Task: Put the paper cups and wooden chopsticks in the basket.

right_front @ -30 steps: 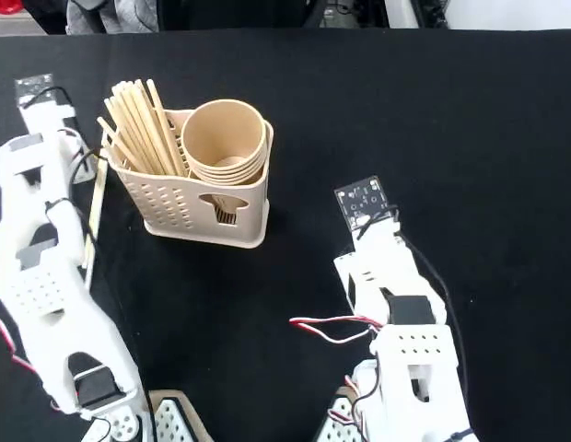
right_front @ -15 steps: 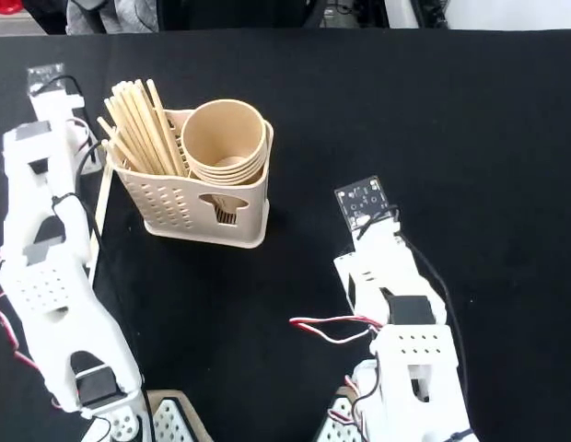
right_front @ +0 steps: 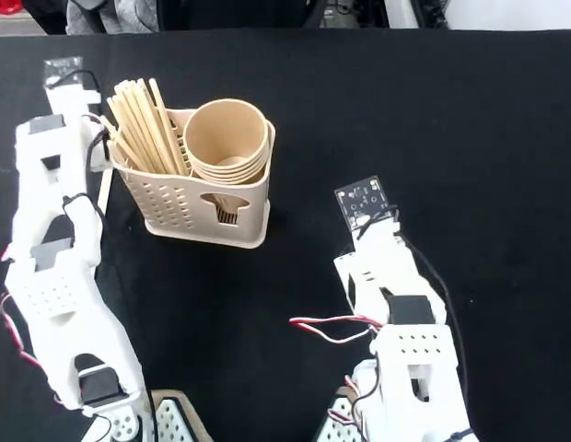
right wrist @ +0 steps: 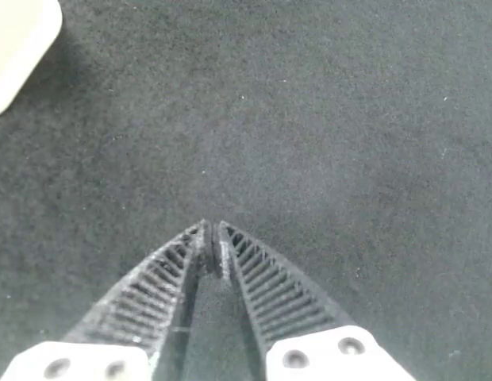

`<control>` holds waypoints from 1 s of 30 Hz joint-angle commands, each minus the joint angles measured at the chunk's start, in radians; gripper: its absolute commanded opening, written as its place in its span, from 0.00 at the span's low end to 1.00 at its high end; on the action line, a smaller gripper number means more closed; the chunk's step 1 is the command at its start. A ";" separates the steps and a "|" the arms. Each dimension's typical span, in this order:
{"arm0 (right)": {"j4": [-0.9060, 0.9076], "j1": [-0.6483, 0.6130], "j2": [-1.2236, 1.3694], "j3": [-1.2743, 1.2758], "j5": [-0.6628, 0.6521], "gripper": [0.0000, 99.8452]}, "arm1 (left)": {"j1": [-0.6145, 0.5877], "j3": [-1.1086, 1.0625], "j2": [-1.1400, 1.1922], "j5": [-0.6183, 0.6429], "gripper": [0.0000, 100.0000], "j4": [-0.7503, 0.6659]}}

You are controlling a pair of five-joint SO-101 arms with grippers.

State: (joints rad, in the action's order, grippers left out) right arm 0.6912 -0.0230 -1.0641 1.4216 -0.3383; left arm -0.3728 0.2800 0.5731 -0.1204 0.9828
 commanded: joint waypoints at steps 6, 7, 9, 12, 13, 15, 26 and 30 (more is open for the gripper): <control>-0.017 -0.009 -0.021 -0.007 -0.006 0.01 | -0.035 0.070 0.150 0.000 0.19 -0.063; -0.017 -0.009 -0.021 -0.007 -0.006 0.01 | -0.047 0.088 0.166 0.000 0.17 -0.063; -0.017 -0.009 -0.021 -0.007 -0.006 0.01 | -0.074 0.124 0.186 0.000 0.10 -0.060; -0.017 -0.009 -0.021 -0.007 -0.006 0.01 | -0.104 0.166 0.193 0.000 0.03 -0.008; -0.017 -0.011 -0.021 -0.007 -0.006 0.01 | -0.111 0.179 0.193 0.000 0.04 0.021; -0.017 -0.011 -0.021 -0.007 -0.006 0.01 | -0.119 0.197 0.193 -0.002 0.03 0.075; -0.017 -0.011 -0.021 -0.008 -0.006 0.01 | -0.193 0.341 0.190 -0.092 0.03 0.304; -0.017 -0.011 -0.021 -0.008 -0.006 0.01 | -0.223 0.414 0.190 -0.092 0.03 0.367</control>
State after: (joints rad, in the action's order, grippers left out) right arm 0.6912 -0.0230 -1.0641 1.4216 -0.3383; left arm -0.5662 0.6145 0.7741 -0.1987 1.3157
